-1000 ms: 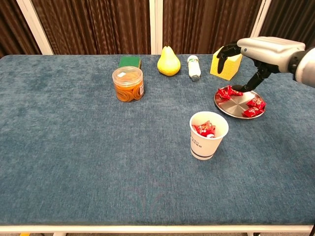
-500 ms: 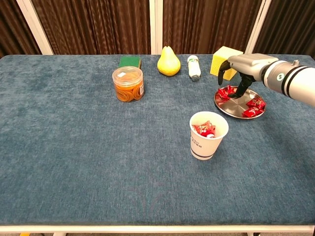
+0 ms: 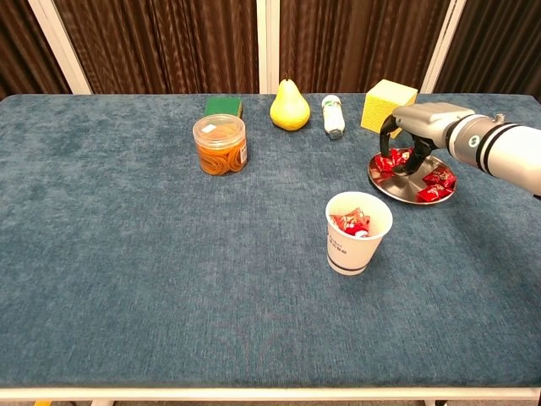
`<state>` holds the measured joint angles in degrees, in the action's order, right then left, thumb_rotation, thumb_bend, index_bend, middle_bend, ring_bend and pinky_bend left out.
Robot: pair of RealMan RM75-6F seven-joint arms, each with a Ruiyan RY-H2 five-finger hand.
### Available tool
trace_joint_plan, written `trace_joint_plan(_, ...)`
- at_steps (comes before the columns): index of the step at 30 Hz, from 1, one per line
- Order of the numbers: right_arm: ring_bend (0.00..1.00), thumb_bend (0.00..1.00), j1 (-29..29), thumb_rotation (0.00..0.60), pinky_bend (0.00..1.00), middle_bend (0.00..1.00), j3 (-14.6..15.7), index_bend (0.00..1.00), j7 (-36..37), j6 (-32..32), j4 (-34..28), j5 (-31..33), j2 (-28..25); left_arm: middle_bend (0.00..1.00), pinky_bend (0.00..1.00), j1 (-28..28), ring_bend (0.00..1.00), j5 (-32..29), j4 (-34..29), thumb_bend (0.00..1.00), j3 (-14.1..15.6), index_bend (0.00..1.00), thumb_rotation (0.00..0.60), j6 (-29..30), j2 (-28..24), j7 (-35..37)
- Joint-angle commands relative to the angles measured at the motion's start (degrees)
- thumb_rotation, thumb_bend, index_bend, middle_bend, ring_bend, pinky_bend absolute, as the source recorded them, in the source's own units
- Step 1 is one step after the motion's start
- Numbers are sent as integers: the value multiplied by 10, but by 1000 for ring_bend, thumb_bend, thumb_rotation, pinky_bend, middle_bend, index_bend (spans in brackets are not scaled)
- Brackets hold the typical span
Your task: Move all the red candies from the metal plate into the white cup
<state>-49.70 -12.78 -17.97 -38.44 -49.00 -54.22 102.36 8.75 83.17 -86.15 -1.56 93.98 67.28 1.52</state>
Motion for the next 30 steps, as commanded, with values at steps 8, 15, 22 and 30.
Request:
trace_joint_plan(8, 0, 287, -5, 600, 0, 142, -3, 459, 1, 7, 16, -3, 12, 110, 147, 2, 84, -3, 4, 70, 0, 176, 600, -1, 0, 4)
trace_joint_plan(15, 0, 328, -7, 600, 0, 150, -2, 478, -5, 10, 23, -3, 17, 110, 147, 3, 84, -4, 7, 70, 0, 176, 600, 0, 2, 7)
trace_joint_plan(22, 0, 400, -1, 600, 0, 177, -2, 565, 2, 2, 11, -12, 10, 110, 147, 4, 84, -3, 9, 69, 0, 176, 600, 0, 2, 8)
trace_joint_plan(30, 0, 402, 40, 600, 0, 181, 11, 582, 53, -85, -174, -108, -95, 110, 147, 3, 84, 1, 7, 70, 0, 176, 600, 1, 1, 6)
